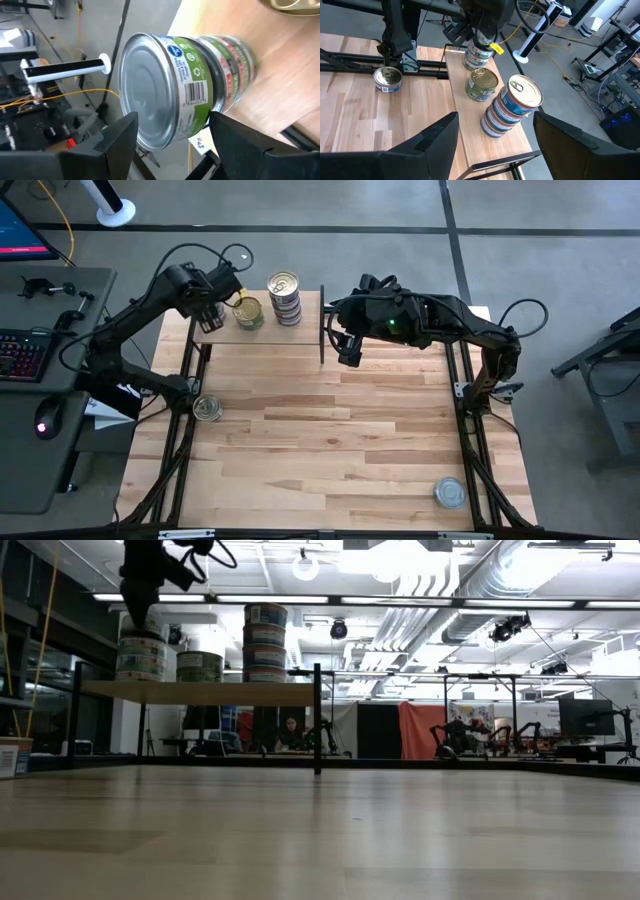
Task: Stack canned seafood by type on shelf
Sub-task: Stack the green-white tuna can on top of the green-white tuna cans on the shelf
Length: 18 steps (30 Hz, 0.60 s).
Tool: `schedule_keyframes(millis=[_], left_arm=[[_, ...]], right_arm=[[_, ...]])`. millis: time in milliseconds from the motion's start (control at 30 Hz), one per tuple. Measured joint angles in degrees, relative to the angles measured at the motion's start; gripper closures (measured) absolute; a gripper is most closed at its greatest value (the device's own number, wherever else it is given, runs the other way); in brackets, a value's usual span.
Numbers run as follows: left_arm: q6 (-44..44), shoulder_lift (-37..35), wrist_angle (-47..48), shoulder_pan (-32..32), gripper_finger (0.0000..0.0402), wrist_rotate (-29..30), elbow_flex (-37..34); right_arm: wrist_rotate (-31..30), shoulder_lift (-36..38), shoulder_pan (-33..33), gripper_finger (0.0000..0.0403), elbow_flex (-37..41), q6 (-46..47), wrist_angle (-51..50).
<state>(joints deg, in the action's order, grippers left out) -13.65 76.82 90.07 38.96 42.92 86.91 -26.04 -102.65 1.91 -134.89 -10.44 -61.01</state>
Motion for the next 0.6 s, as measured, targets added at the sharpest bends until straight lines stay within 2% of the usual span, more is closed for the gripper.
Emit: schedule_keyframes(millis=[400, 500, 600], left_arm=[[0.54, 0.0, -0.07, 0.0, 0.0163, -3.68, 0.19], [2.77, 0.0, -1.67, -0.09, 0.0163, -10.66, 0.18], [7.89, -0.31, -7.14, -1.12, 0.0163, -18.7, 0.45]], right_arm=[[0.9, 0.0, 0.0, 0.0155, 0.0, 0.06, 0.0], [1.96, 0.0, 0.0, 0.0155, 0.0, -0.25, 0.0], [2.07, 0.0, 0.0, 0.0155, 0.0, -2.85, 0.0]])
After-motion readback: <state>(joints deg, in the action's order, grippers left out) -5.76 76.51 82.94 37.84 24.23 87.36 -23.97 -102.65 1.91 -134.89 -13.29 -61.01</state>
